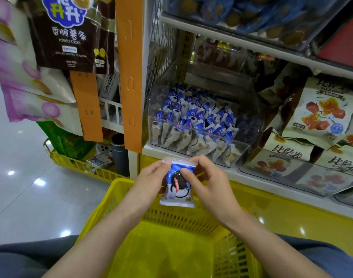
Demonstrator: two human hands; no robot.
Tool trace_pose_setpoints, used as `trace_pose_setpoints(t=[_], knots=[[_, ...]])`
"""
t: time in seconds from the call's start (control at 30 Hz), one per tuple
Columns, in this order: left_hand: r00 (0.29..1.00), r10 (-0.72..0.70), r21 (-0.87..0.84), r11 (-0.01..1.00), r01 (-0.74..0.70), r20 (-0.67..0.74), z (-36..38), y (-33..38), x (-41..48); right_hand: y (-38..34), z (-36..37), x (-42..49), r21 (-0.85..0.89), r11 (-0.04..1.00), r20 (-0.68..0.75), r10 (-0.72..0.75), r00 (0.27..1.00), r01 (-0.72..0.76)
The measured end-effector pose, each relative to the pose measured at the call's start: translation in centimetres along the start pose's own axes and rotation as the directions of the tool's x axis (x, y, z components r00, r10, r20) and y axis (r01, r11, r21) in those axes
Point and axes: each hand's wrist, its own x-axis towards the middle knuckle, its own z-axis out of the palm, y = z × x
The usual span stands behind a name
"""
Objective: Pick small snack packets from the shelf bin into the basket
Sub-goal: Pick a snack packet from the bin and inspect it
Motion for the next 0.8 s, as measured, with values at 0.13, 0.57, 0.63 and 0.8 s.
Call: trace_pose_setpoints(t=[0.13,0.57,0.63,0.8], knots=[[0.995,0.025,0.053,0.998,-0.030,0.099,-0.2,0.8,-0.3,-0.9,-0.5,1.8,0.003,0.999,-0.056,-0.042,0.998,0.042],[0.960,0.209,-0.047,0.974,-0.222,-0.186,-2.4,3.4,1.0,2.2,-3.7,16.7,-0.422,0.889,-0.074,0.160,0.984,-0.176],[0.957,0.209,-0.050,0.974,-0.223,-0.201,-2.7,3.5,1.1,3.0,-3.5,18.2,-0.498,0.821,-0.046,0.297,0.954,-0.280],[0.952,0.221,-0.056,0.970,-0.238,-0.213,-3.1,3.8,1.3,3.4,-2.9,20.5,-0.525,0.770,-0.067,0.387,0.919,-0.363]])
